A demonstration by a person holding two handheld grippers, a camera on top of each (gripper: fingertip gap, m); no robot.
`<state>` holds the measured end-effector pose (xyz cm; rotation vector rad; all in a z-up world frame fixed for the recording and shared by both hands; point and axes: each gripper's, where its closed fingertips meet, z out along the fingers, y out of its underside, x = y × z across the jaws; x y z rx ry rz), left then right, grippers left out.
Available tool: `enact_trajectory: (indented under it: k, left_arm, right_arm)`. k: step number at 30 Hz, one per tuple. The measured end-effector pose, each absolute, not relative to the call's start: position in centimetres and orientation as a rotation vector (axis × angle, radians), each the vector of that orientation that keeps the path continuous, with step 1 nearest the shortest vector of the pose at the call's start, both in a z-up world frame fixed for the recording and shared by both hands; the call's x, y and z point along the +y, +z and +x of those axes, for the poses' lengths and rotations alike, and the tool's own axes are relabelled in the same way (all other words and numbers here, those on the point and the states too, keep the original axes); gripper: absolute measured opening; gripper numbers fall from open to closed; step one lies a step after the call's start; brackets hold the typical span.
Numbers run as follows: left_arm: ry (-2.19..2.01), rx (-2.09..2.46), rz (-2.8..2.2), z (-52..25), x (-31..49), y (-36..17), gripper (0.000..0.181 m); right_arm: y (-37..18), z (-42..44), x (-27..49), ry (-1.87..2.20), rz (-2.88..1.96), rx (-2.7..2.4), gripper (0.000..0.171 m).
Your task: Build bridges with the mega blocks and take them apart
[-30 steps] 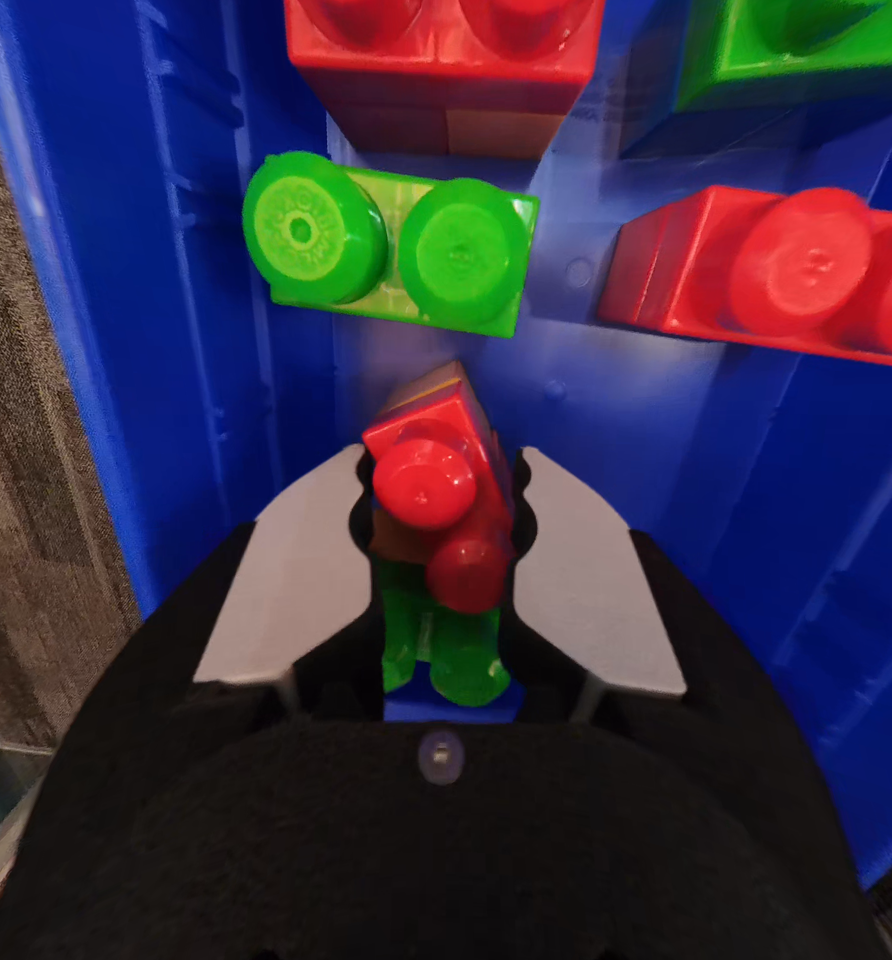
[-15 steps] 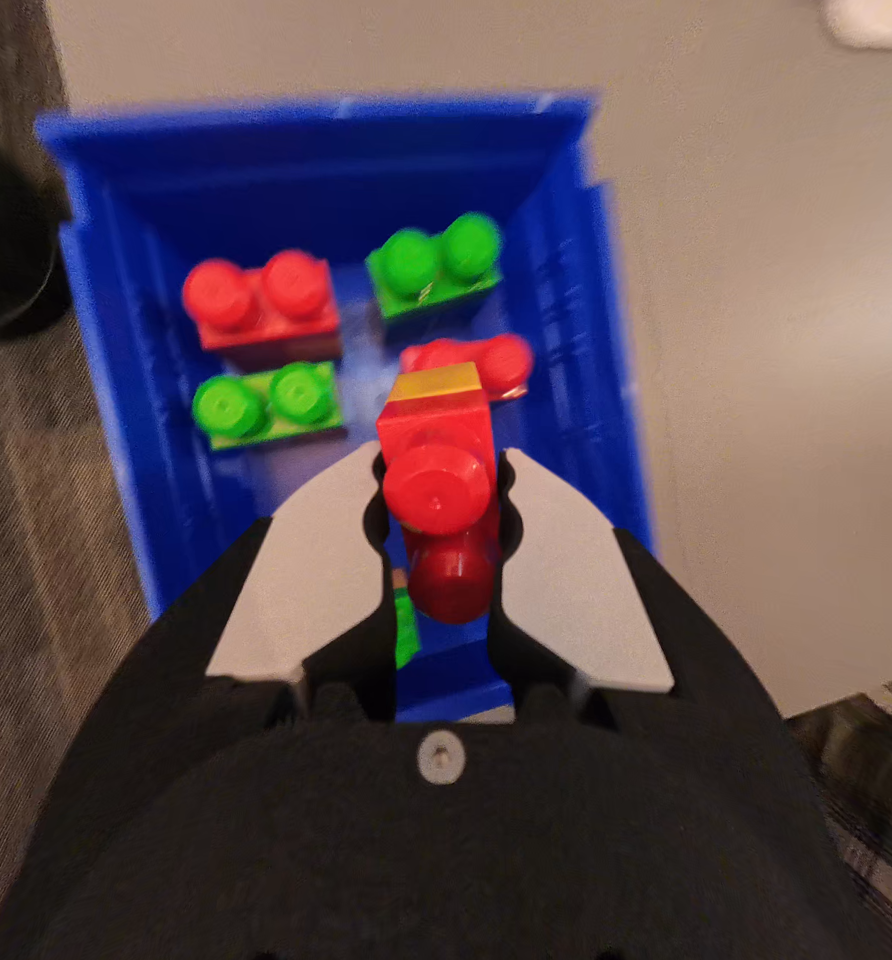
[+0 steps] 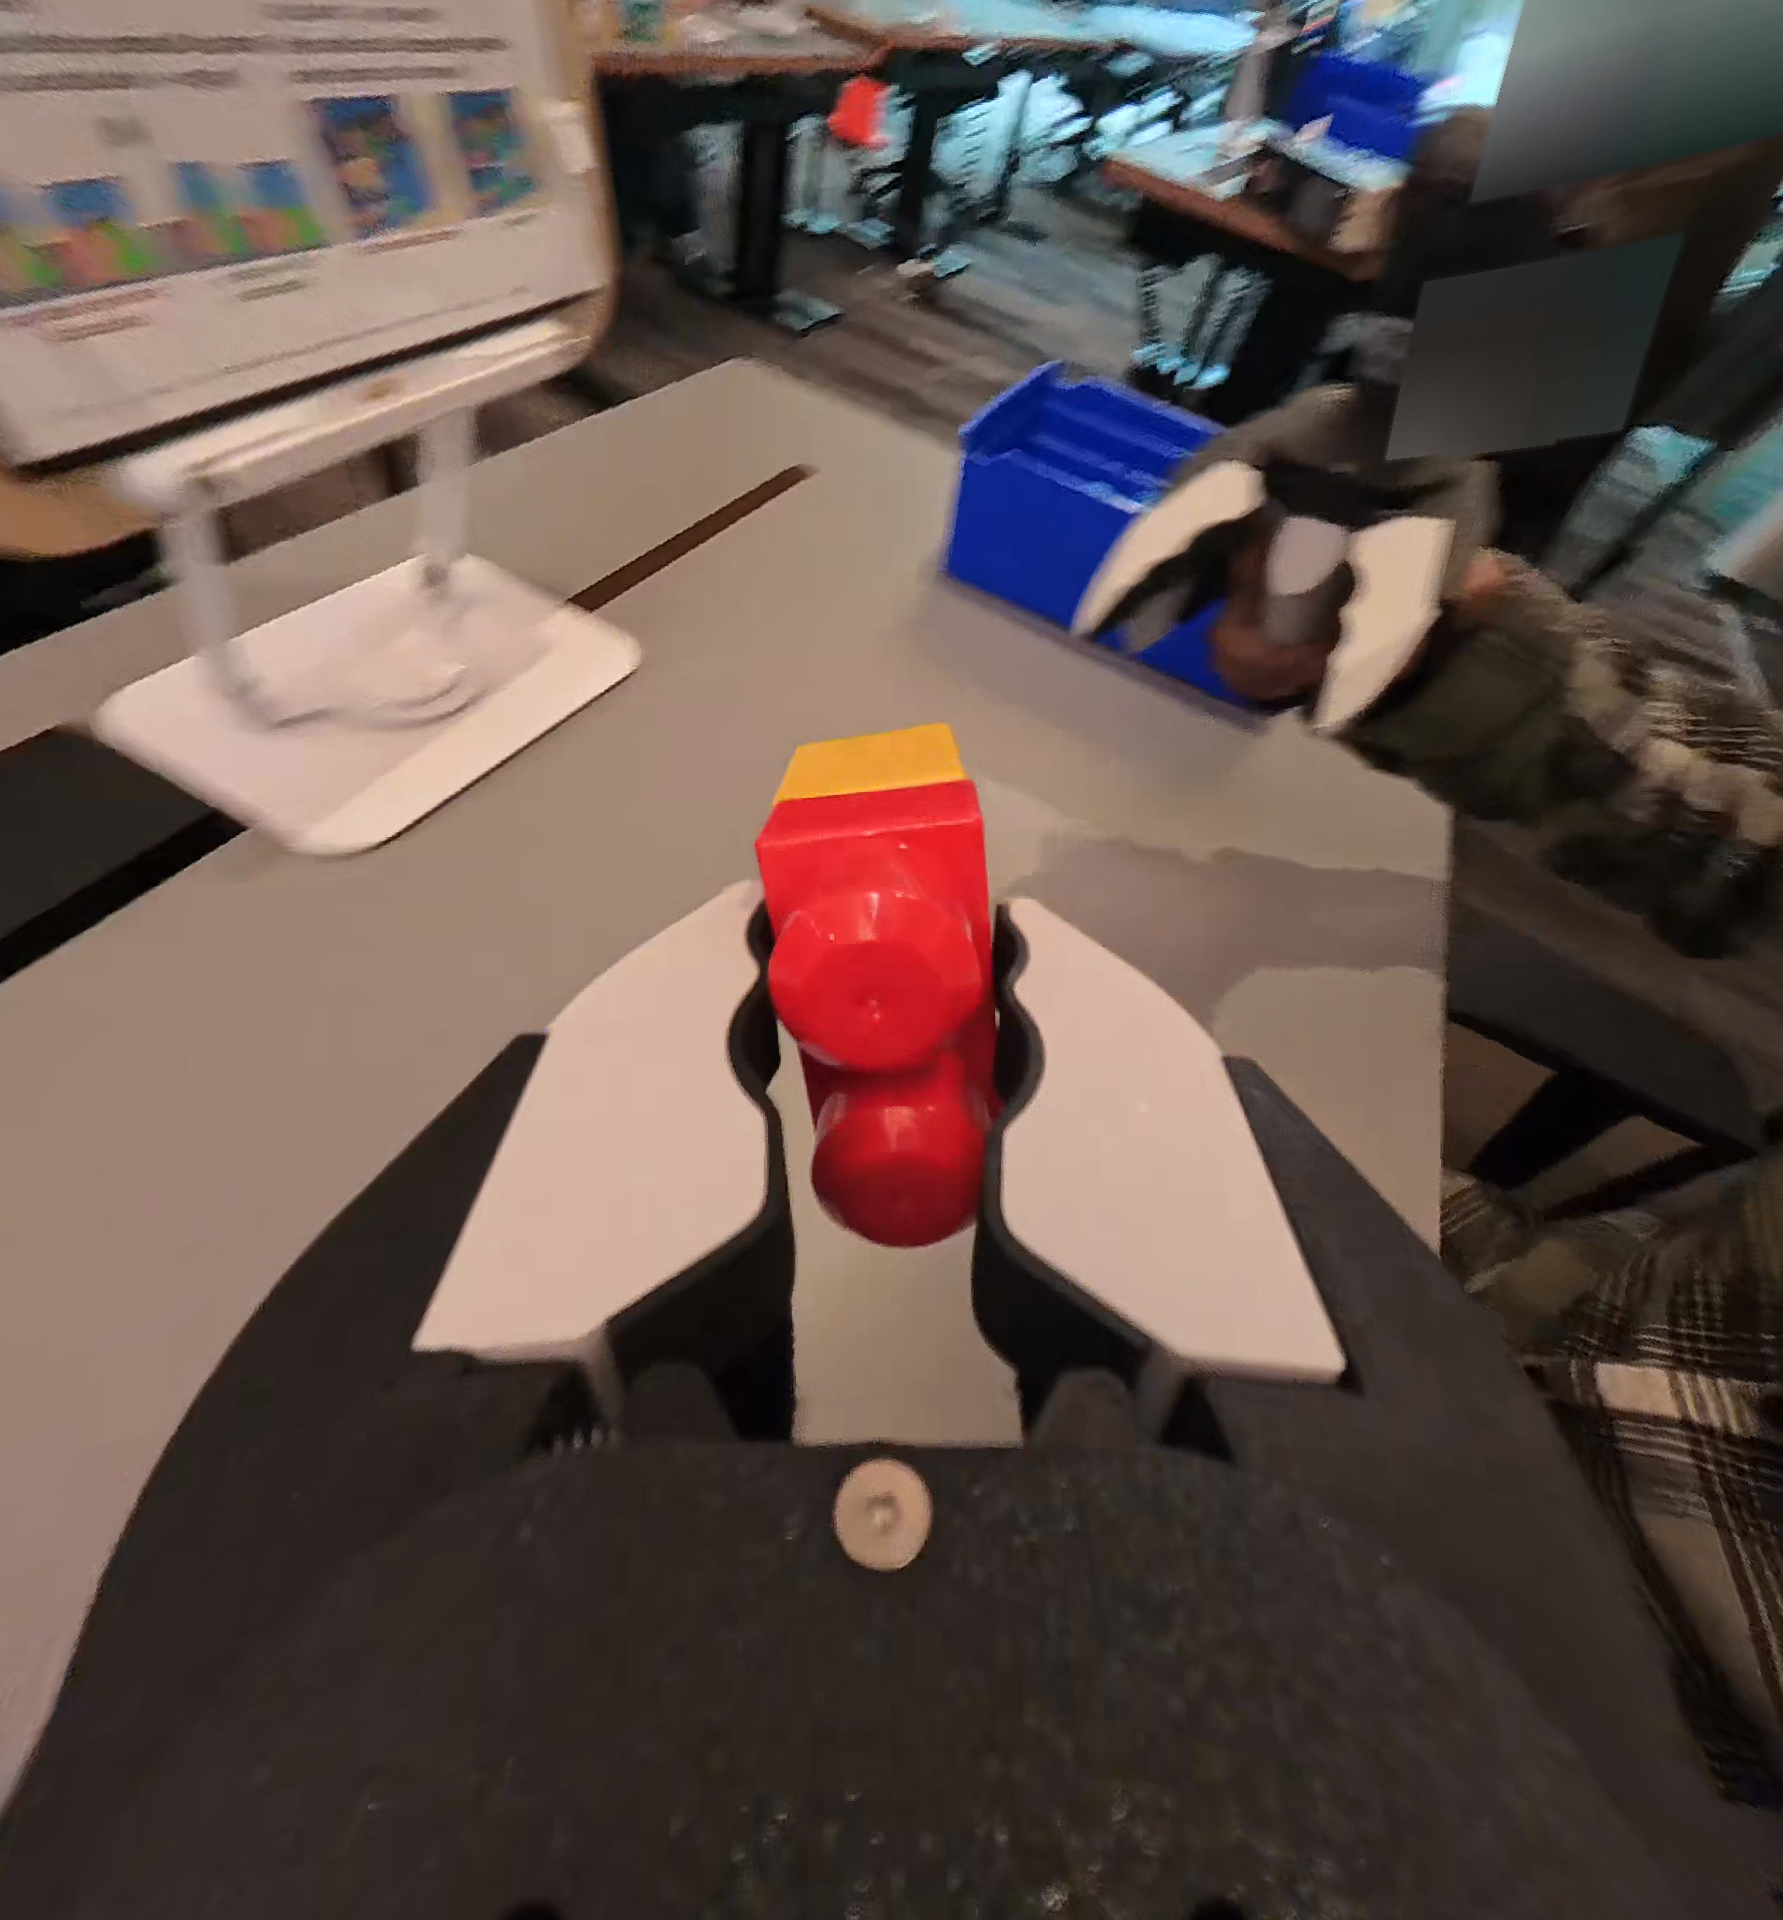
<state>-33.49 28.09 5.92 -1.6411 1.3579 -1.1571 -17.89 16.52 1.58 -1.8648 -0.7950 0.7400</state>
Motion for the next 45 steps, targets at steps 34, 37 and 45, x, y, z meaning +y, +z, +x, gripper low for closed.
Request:
enact_trajectory:
  k: [34,37,45]
  left_arm:
    - [-1.692,1.238,-1.218,-26.1,23.5,1.3,0.036]
    - [-1.746,1.128,-1.222,-27.7,25.7,1.8,0.036]
    - [-1.689,1.143,-1.222,-27.9,25.6,1.7,0.036]
  right_arm:
    - [1.6,-22.6,22.3,1.085,-1.716,-0.811,0.036]
    - [2.1,-19.4,22.1,1.045,-1.721,-0.716,0.036]
    - [4.1,-11.0,19.2,0.787,-1.853,-0.57,0.036]
